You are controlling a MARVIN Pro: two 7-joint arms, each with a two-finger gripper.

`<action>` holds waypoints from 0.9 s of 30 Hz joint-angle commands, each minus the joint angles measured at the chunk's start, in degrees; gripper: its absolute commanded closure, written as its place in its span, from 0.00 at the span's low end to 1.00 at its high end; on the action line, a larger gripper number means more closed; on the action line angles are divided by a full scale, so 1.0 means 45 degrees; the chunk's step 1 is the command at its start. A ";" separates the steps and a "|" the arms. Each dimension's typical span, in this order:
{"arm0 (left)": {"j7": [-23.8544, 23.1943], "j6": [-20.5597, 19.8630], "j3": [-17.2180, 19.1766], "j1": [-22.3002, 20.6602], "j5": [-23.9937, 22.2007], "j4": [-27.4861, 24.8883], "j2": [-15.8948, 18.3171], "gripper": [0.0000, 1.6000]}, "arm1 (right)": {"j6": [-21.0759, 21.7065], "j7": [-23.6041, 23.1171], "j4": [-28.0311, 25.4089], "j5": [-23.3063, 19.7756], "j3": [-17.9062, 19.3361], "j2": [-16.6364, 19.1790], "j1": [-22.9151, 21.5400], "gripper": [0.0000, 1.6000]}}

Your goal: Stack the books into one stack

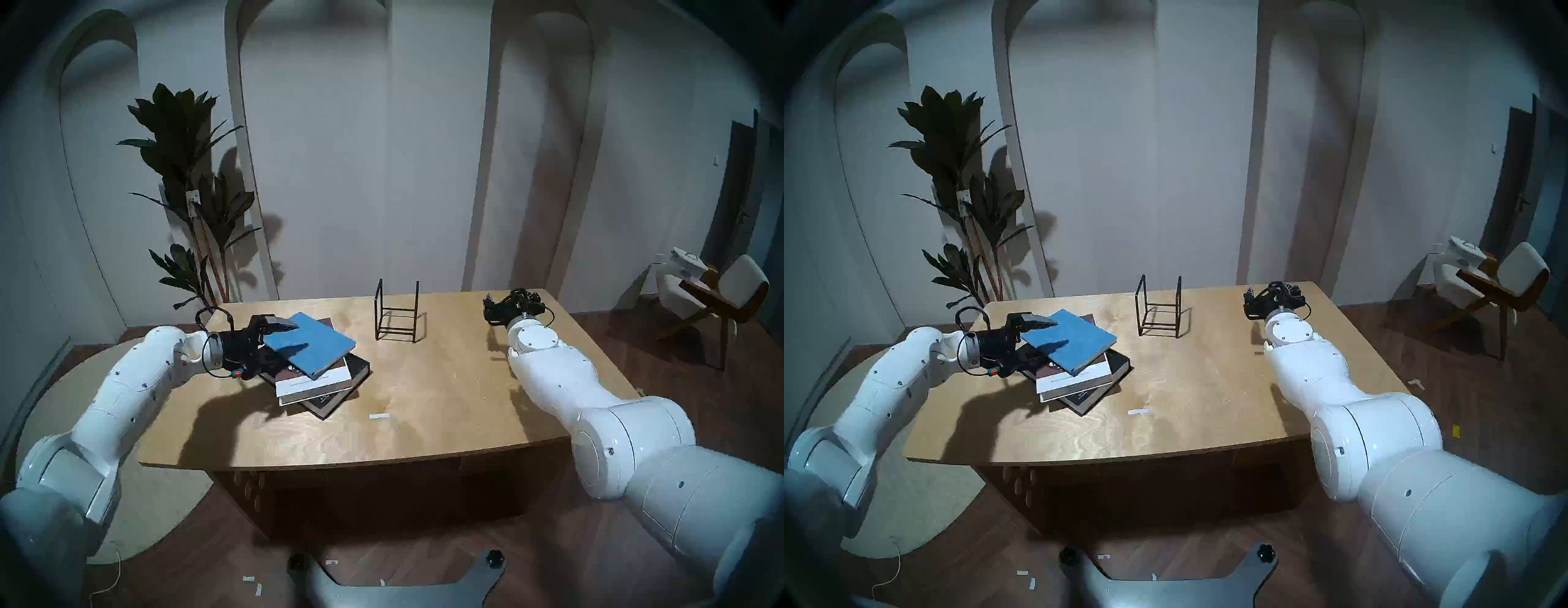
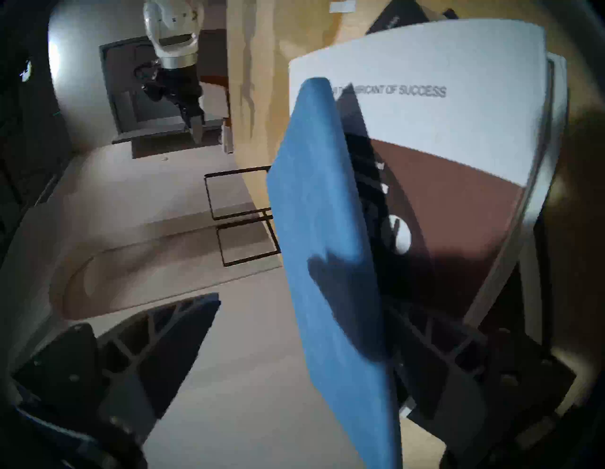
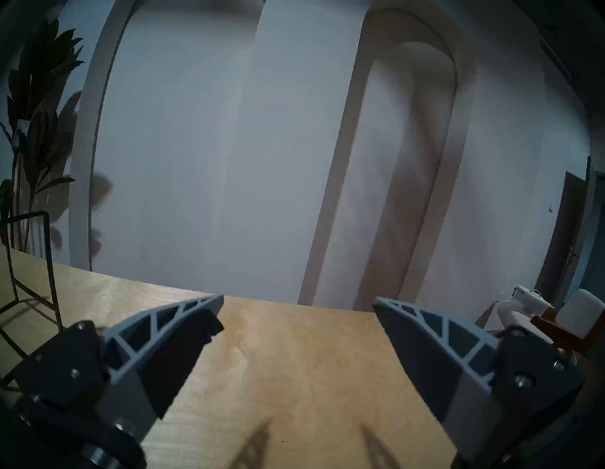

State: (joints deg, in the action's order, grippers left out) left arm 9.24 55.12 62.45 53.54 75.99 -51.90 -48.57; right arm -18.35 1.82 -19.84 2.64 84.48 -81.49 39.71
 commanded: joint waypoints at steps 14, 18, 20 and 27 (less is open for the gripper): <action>0.1374 -0.0026 -0.3070 -0.0300 0.3338 -0.4141 0.3237 0.00 | -0.0604 0.0029 0.0228 0.0095 0.0083 -0.0058 -0.0697 0.00; 0.1903 -0.0026 -0.3401 -0.0415 0.4517 -0.4922 0.3590 0.00 | -0.0656 0.0028 0.0307 0.0123 0.0105 -0.0066 -0.0736 0.00; 0.2230 -0.0278 -0.3585 -0.0521 0.5259 -0.5410 0.3760 0.00 | -0.0700 0.0028 0.0368 0.0141 0.0119 -0.0072 -0.0766 0.00; 0.2767 -0.1990 -0.3859 -0.0975 0.7300 -0.5688 0.3552 0.00 | -0.0774 0.0026 0.0487 0.0189 0.0155 -0.0085 -0.0824 0.00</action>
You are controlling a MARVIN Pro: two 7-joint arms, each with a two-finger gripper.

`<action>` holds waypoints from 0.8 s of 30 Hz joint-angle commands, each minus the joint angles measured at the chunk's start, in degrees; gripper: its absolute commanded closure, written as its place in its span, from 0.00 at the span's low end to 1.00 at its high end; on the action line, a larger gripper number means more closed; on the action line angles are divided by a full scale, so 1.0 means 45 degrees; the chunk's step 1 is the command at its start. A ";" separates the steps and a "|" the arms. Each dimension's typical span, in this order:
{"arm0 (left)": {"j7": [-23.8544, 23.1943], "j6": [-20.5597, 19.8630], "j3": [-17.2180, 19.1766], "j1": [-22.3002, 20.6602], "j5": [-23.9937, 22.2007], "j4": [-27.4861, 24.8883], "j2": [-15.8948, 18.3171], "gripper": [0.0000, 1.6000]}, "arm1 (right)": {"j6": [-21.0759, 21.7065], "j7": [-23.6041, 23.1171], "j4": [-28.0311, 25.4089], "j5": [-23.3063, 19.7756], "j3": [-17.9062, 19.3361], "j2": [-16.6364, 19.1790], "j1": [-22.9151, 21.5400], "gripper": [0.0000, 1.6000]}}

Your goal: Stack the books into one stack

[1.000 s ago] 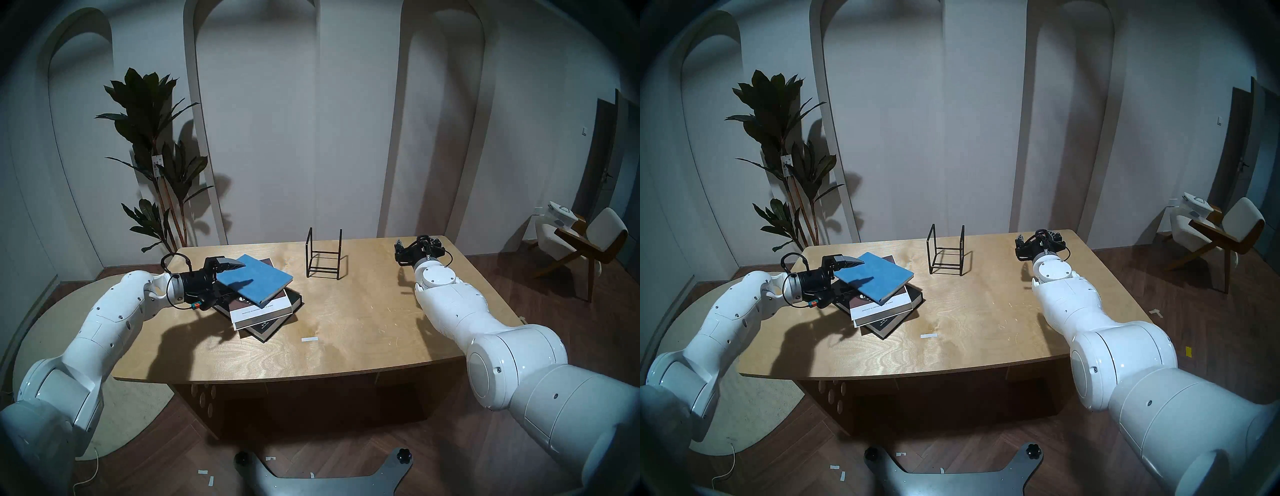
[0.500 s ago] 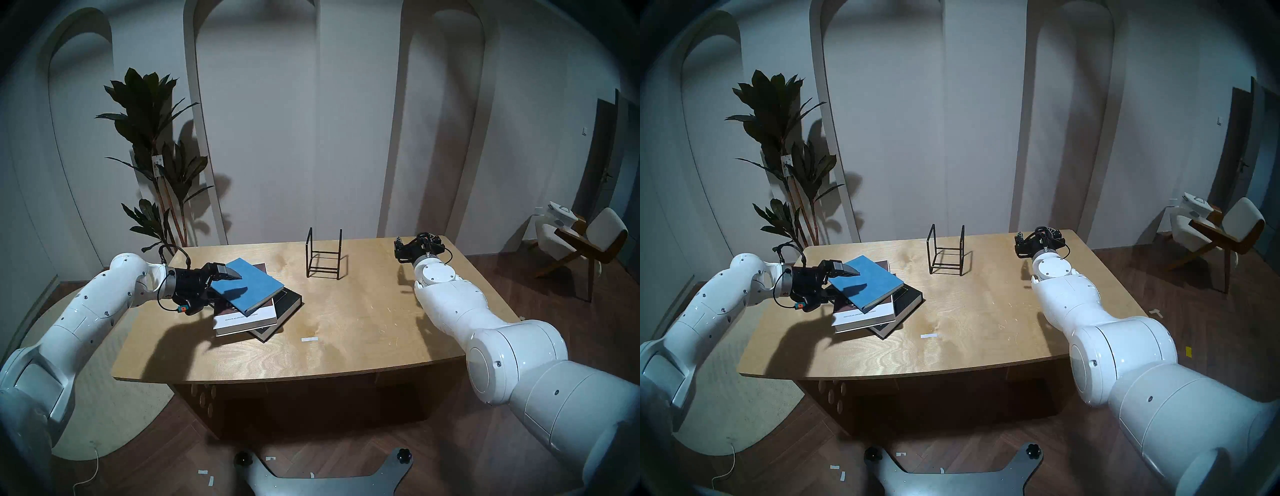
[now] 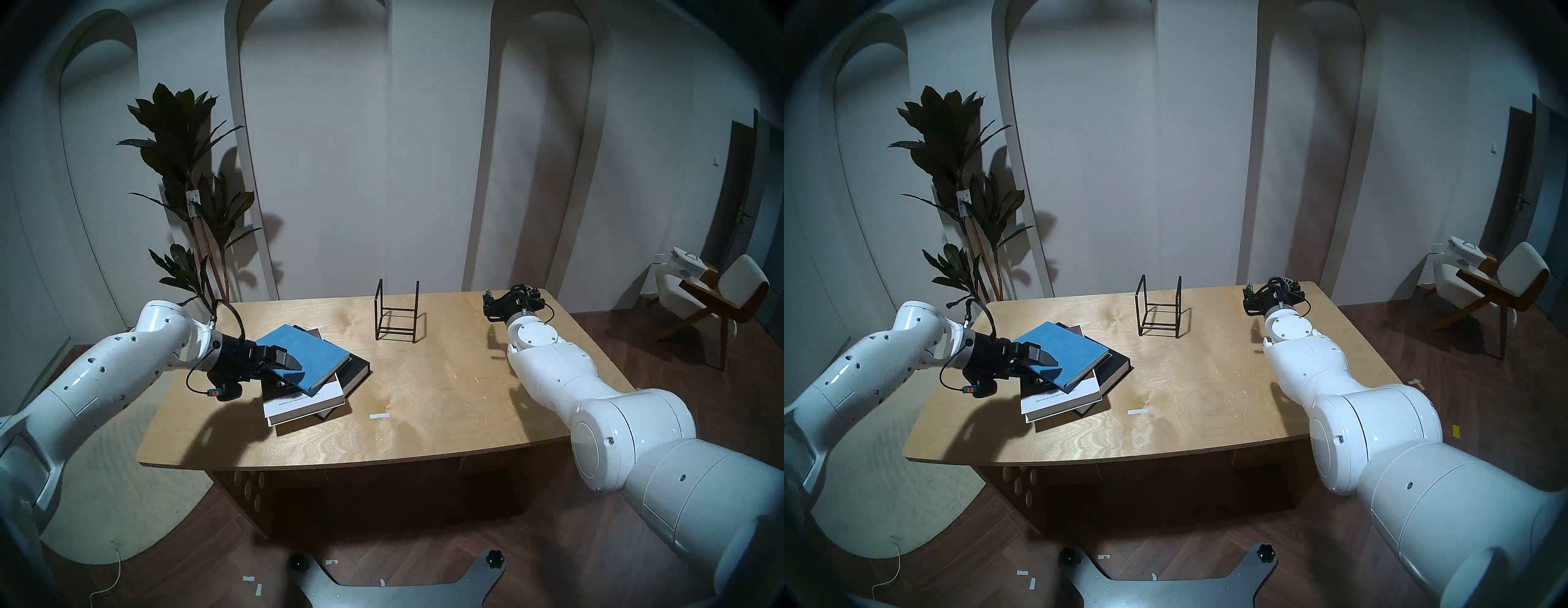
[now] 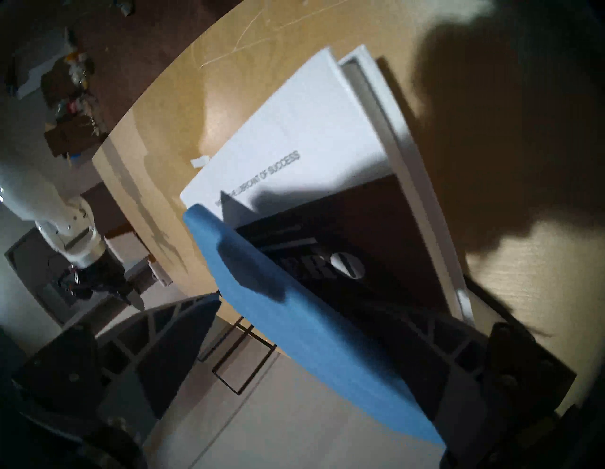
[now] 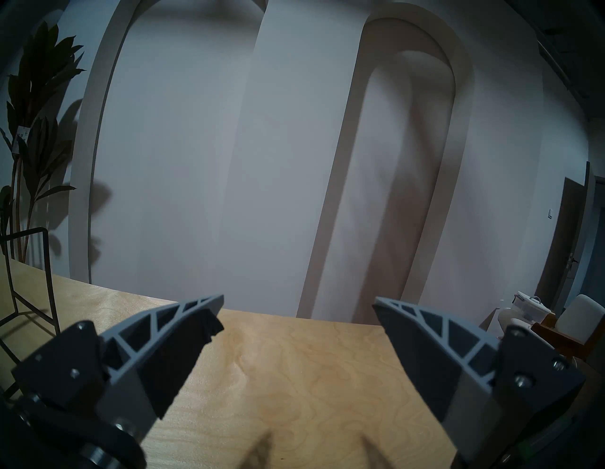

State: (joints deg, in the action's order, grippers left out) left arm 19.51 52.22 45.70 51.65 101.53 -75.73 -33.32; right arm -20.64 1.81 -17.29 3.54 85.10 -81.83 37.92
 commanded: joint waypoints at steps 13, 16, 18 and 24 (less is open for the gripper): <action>0.2204 -0.3356 -0.1216 -0.1101 0.4928 0.0422 0.0017 0.00 | -0.0480 0.0027 0.0219 0.0080 0.0092 -0.0035 -0.0580 0.00; 0.2599 -0.2936 -0.1505 -0.1119 0.5102 0.0391 0.0383 0.00 | -0.0529 0.0029 0.0288 0.0093 0.0100 -0.0039 -0.0615 0.00; 0.3087 -0.3097 -0.1725 -0.1074 0.5463 0.0421 0.0708 0.00 | -0.0562 0.0028 0.0340 0.0108 0.0112 -0.0043 -0.0640 0.00; 0.3909 -0.4953 -0.1753 -0.1507 0.7007 0.0465 0.1166 0.00 | -0.0601 0.0024 0.0419 0.0154 0.0151 -0.0053 -0.0678 0.00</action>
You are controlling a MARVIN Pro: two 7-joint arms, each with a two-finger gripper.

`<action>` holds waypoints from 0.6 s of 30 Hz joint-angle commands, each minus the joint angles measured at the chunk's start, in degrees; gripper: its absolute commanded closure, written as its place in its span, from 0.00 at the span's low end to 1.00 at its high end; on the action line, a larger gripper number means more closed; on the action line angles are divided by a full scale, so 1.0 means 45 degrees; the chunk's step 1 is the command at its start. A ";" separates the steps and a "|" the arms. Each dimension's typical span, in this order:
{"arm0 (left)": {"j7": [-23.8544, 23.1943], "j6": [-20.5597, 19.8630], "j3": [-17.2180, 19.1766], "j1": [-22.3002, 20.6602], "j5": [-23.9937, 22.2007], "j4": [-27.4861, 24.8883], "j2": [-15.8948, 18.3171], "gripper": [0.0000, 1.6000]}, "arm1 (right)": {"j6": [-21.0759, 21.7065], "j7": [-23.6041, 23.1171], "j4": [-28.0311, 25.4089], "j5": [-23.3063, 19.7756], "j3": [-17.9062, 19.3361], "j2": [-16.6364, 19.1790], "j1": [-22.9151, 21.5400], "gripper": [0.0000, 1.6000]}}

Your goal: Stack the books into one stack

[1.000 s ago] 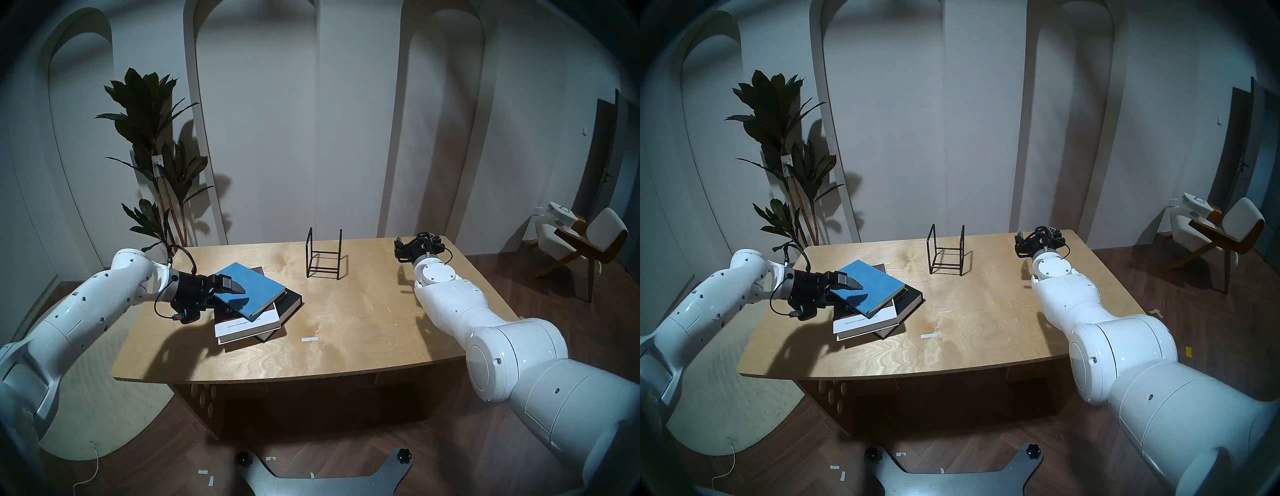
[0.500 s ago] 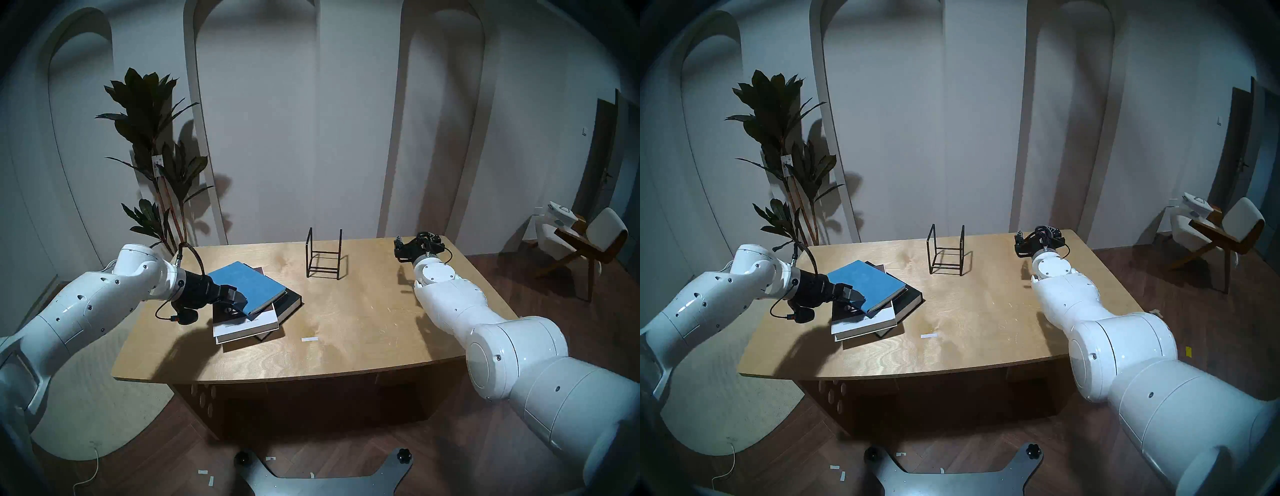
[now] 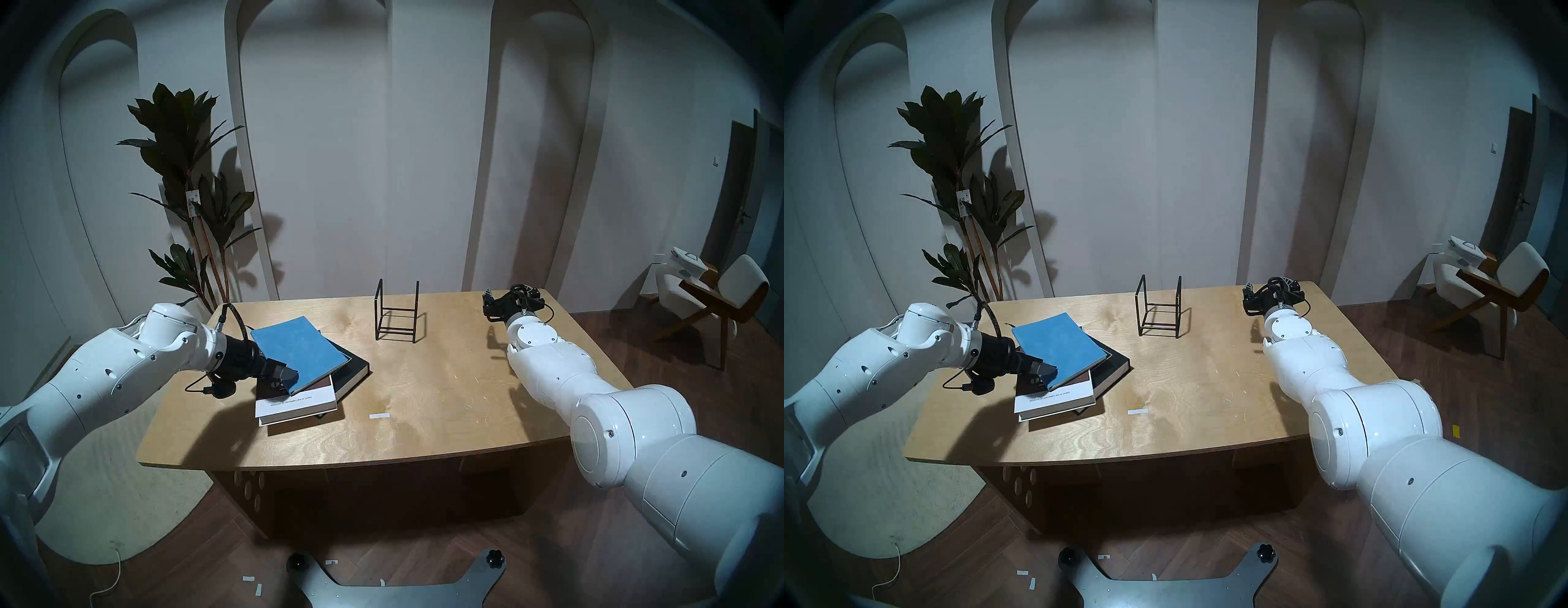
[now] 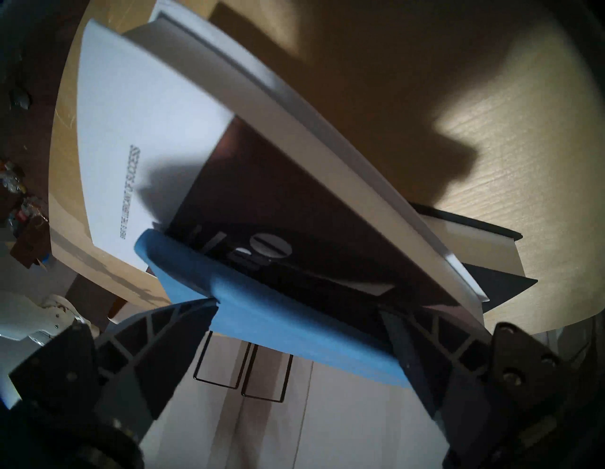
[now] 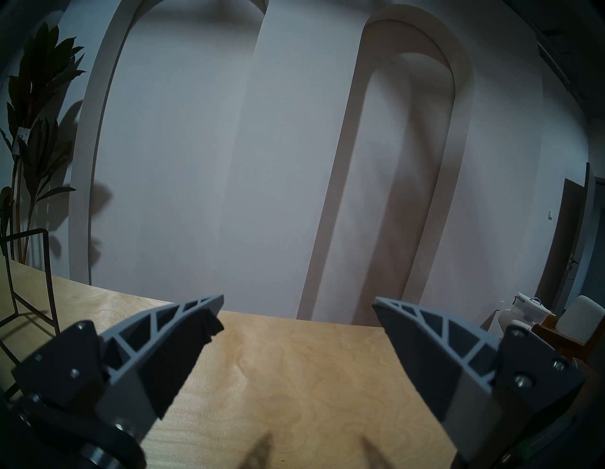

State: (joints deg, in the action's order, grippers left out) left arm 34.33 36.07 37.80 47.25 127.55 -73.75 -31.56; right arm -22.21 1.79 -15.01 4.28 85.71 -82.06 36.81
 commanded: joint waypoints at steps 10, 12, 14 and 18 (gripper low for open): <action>0.2282 -0.2389 0.1105 -0.0678 -0.0267 -0.0607 0.0528 0.00 | -0.0322 0.0025 0.0049 0.0060 0.0074 -0.0017 -0.0499 0.00; 0.2585 -0.2157 0.1232 -0.0659 -0.0535 -0.0798 0.0658 0.00 | -0.0360 0.0027 0.0098 0.0075 0.0088 -0.0021 -0.0526 0.00; 0.2571 -0.1260 0.1158 -0.0753 -0.0584 -0.1047 0.0978 0.00 | -0.0415 0.0029 0.0167 0.0089 0.0100 -0.0026 -0.0562 0.00; 0.2547 -0.0468 0.0622 -0.0832 0.0025 -0.0949 0.1574 0.00 | -0.0505 0.0032 0.0300 0.0116 0.0119 -0.0034 -0.0629 0.00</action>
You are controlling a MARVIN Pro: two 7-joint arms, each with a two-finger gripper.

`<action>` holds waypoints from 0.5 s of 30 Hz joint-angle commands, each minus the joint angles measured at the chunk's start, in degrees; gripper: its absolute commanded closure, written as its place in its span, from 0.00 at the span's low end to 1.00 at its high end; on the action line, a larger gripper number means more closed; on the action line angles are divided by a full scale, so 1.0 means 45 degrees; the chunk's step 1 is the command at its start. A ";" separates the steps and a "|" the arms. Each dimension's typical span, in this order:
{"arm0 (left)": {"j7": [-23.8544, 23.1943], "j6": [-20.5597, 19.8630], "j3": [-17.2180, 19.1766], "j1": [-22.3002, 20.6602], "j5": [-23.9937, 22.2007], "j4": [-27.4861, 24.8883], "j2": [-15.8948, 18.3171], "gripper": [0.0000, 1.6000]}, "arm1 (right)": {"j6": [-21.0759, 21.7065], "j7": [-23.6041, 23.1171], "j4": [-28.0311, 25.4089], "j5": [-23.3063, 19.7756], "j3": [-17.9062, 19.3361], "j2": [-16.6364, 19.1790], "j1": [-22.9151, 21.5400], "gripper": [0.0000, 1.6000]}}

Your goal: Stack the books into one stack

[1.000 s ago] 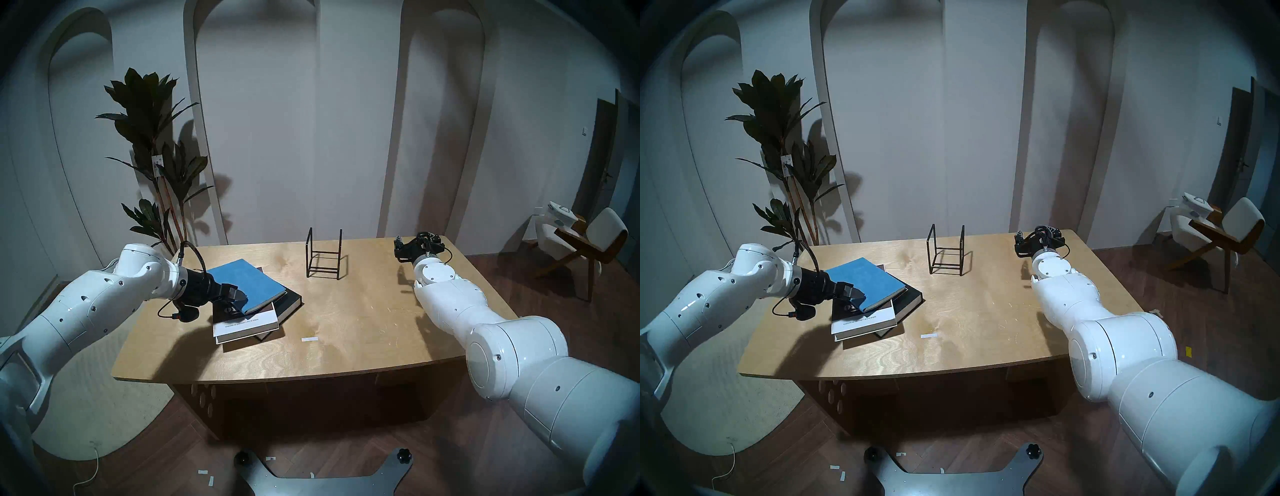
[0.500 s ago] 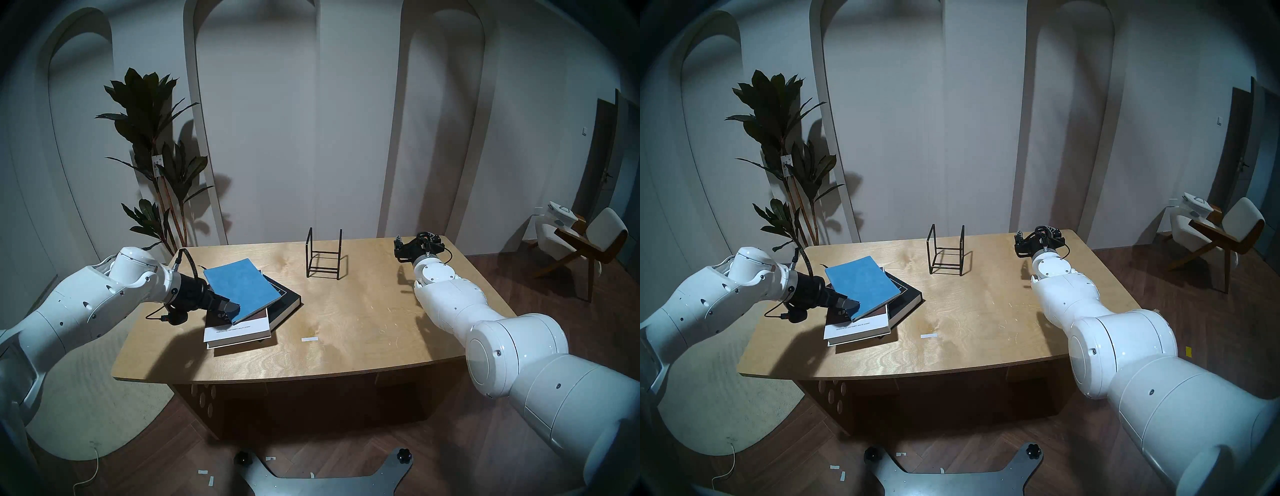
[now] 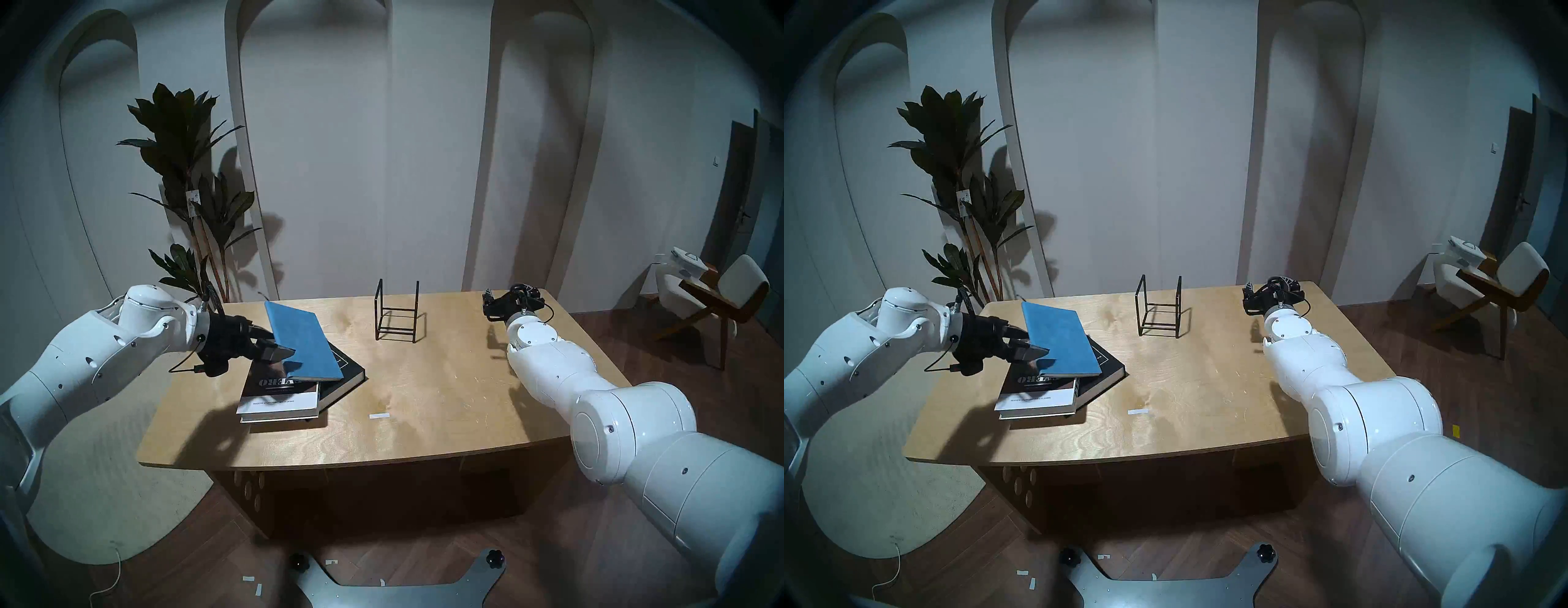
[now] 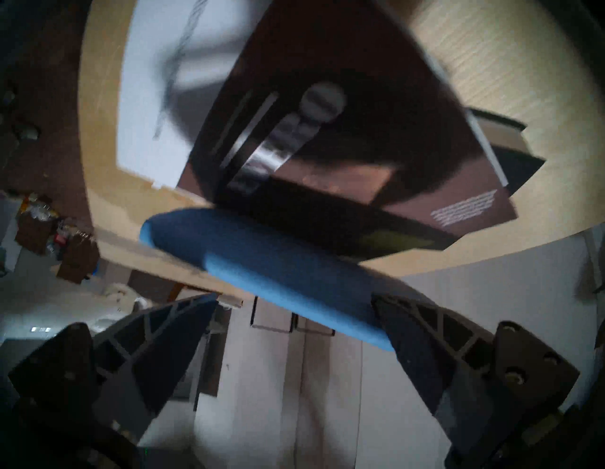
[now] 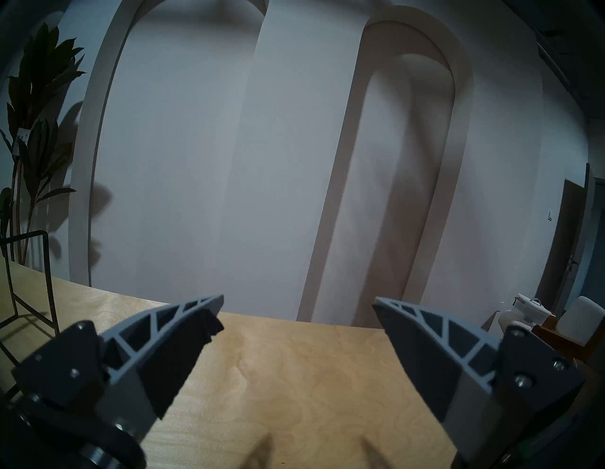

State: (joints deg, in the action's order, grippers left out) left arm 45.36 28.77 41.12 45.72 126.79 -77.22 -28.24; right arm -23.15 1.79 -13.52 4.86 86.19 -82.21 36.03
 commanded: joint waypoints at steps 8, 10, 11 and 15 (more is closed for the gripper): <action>-0.0402 0.1090 -0.0318 -0.0688 0.1494 0.1413 0.0903 0.00 | -0.0324 0.0027 0.0040 0.0044 0.0063 -0.0009 -0.0491 0.00; -0.0405 0.0428 -0.0032 -0.0813 0.1455 0.1498 0.0756 0.00 | -0.0338 0.0027 0.0065 0.0057 0.0075 -0.0012 -0.0504 0.00; -0.0285 0.0265 0.0079 -0.0912 0.1439 0.1493 0.0679 0.00 | -0.0342 0.0026 0.0075 0.0067 0.0084 -0.0013 -0.0509 0.00; 0.0048 -0.0093 0.0987 -0.1247 0.0183 0.1292 0.0208 0.00 | -0.0282 0.0020 0.0049 0.0094 0.0105 -0.0016 -0.0485 0.00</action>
State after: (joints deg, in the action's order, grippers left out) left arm 43.98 32.68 39.56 44.53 132.89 -70.75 -25.12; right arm -23.79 1.79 -12.48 5.34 86.59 -82.32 35.46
